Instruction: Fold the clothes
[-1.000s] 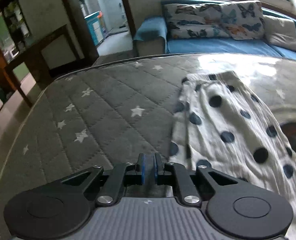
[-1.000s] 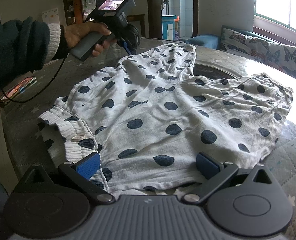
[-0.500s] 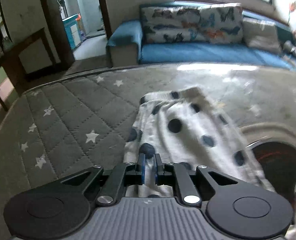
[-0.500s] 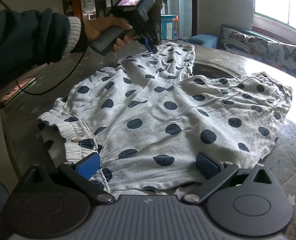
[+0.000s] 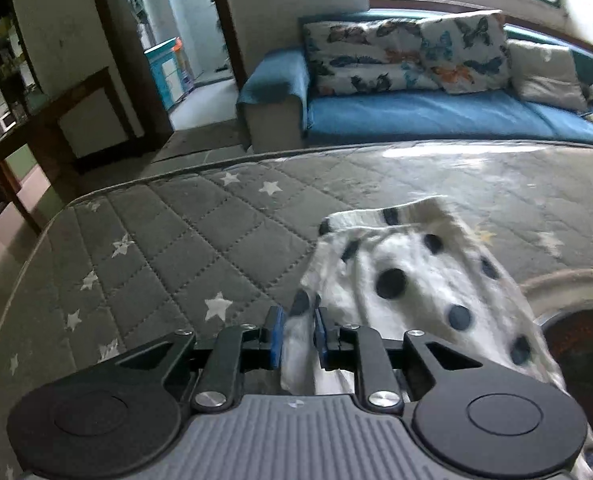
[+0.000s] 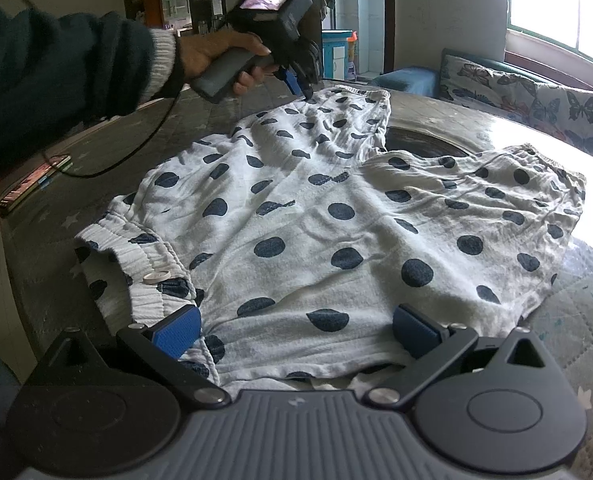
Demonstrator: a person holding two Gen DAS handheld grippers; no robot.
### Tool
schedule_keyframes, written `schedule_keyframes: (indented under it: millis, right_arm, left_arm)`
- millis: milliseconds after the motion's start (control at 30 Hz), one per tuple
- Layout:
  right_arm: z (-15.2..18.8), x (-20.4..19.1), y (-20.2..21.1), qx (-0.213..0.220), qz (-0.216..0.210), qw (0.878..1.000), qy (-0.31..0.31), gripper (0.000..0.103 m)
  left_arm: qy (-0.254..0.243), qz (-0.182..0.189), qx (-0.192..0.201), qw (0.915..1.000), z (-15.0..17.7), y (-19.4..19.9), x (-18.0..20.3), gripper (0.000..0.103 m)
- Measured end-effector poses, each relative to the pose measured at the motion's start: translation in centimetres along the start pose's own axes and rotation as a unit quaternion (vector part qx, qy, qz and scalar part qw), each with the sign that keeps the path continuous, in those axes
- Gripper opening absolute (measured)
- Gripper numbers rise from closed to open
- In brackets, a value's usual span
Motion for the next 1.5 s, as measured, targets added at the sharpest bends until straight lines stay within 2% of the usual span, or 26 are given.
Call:
schedule_keyframes:
  millis: [267, 467, 667, 733, 933, 1000, 1100, 1167, 1333, 1500]
  right_arm:
    - [-0.1, 0.0, -0.1, 0.006, 0.006, 1.000, -0.005, 0.103]
    - [-0.1, -0.1, 0.1, 0.011, 0.011, 1.000, -0.007, 0.103]
    - [-0.1, -0.2, 0.1, 0.012, 0.017, 1.000, -0.007, 0.103]
    - [-0.1, -0.2, 0.1, 0.011, 0.018, 1.000, -0.006, 0.103]
    - [-0.1, -0.2, 0.5, 0.009, 0.021, 1.000, -0.011, 0.103]
    - [-0.3, -0.3, 0.8, 0.012, 0.021, 1.000, -0.016, 0.102]
    - [-1.0, -0.7, 1.5, 0.027, 0.019, 0.999, -0.014, 0.101]
    - [-1.4, -1.2, 1.4, 0.027, 0.018, 0.999, -0.005, 0.100]
    - [-0.6, -2.1, 0.6, 0.007, 0.009, 1.000, 0.000, 0.095]
    - [1.0, -2.7, 1.5, -0.002, -0.001, 1.000, -0.009, 0.095]
  left_arm:
    - [-0.006, 0.044, -0.005, 0.9990, 5.2, 6.9, -0.7, 0.024]
    - [-0.030, 0.069, -0.012, 0.9971, 10.9, 11.7, 0.4, 0.024]
    - [-0.042, 0.042, -0.013, 0.9981, 15.1, 12.8, -0.4, 0.024]
    - [-0.045, 0.023, -0.006, 0.9987, 15.6, 13.0, -1.0, 0.026]
    - [-0.030, -0.005, -0.003, 0.9995, 16.4, 13.5, -3.1, 0.026]
    - [-0.017, 0.002, 0.001, 0.9999, 16.3, 14.5, -3.5, 0.026]
    - [-0.007, 0.023, 0.031, 0.9992, 15.8, 17.3, -2.9, 0.026]
    - [-0.006, 0.049, 0.042, 0.9979, 15.8, 19.0, -1.8, 0.026]
    - [-0.057, 0.099, 0.050, 0.9922, 18.0, 21.5, 2.5, 0.026]
    - [-0.085, 0.102, 0.034, 0.9906, 21.1, 21.1, 3.6, 0.026]
Point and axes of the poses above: each gripper's, at about its wrist camera, not at the fingertips, and y roughly against the way its jaws point, x to its right, z to its underside, the point moved 10 cm from there along -y, roughly the way its jaws point, and after that the axes turned 14 degrees about -z, right-handed, at the moved point
